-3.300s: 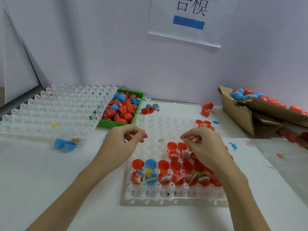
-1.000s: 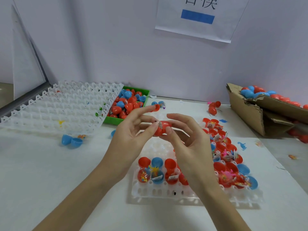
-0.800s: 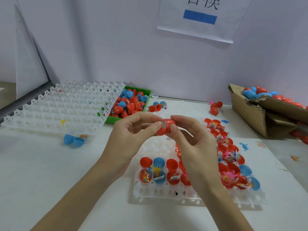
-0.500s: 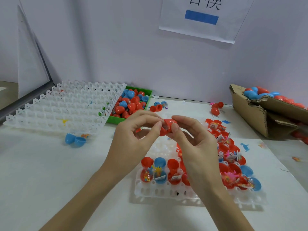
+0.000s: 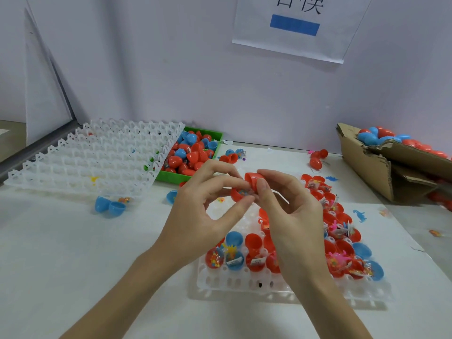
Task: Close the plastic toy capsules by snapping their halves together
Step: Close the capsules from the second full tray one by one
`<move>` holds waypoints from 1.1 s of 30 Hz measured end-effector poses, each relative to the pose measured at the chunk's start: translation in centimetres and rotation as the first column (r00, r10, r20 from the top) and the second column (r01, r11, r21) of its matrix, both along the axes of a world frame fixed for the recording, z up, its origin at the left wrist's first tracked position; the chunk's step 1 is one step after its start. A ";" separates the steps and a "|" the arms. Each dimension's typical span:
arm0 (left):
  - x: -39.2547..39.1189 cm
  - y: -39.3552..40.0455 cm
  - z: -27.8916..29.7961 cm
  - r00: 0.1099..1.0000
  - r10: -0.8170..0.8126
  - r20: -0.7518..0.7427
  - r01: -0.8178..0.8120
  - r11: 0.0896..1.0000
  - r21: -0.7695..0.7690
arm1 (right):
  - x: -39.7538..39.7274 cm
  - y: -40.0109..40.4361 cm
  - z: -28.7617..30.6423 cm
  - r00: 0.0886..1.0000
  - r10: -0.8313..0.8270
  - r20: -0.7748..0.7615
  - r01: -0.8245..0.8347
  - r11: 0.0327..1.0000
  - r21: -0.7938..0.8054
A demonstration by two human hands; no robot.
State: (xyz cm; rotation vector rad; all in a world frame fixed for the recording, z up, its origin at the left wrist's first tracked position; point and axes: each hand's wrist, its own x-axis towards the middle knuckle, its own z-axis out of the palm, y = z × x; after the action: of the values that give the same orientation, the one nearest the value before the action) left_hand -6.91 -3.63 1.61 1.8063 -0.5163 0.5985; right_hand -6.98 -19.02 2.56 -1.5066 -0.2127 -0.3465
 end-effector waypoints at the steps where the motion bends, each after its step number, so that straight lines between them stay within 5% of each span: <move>1: 0.0 0.0 0.0 1.000 0.023 0.008 -0.023 1.000 0.020 | 0.0 0.0 0.0 1.000 0.004 -0.001 -0.004 1.000 -0.001; 18: -0.4 0.3 0.6 0.989 0.029 -0.148 -0.068 0.962 -0.263 | -0.2 0.5 0.1 0.995 0.083 0.054 -0.081 0.996 -0.042; 28: -0.3 0.4 0.7 0.990 0.090 0.110 -0.100 0.992 0.081 | -0.3 0.0 0.3 0.994 0.087 0.060 -0.087 0.996 -0.005; 33: -0.5 0.4 1.1 0.996 -0.025 -0.084 0.004 0.973 -0.231 | -0.2 0.2 0.3 0.994 0.089 0.065 -0.087 0.996 -0.036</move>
State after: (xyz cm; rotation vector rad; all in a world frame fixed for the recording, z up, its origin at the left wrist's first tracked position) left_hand -7.46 -3.27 2.74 1.5986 -0.3839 0.5441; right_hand -7.18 -18.82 2.81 -1.5144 -0.3384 -0.3243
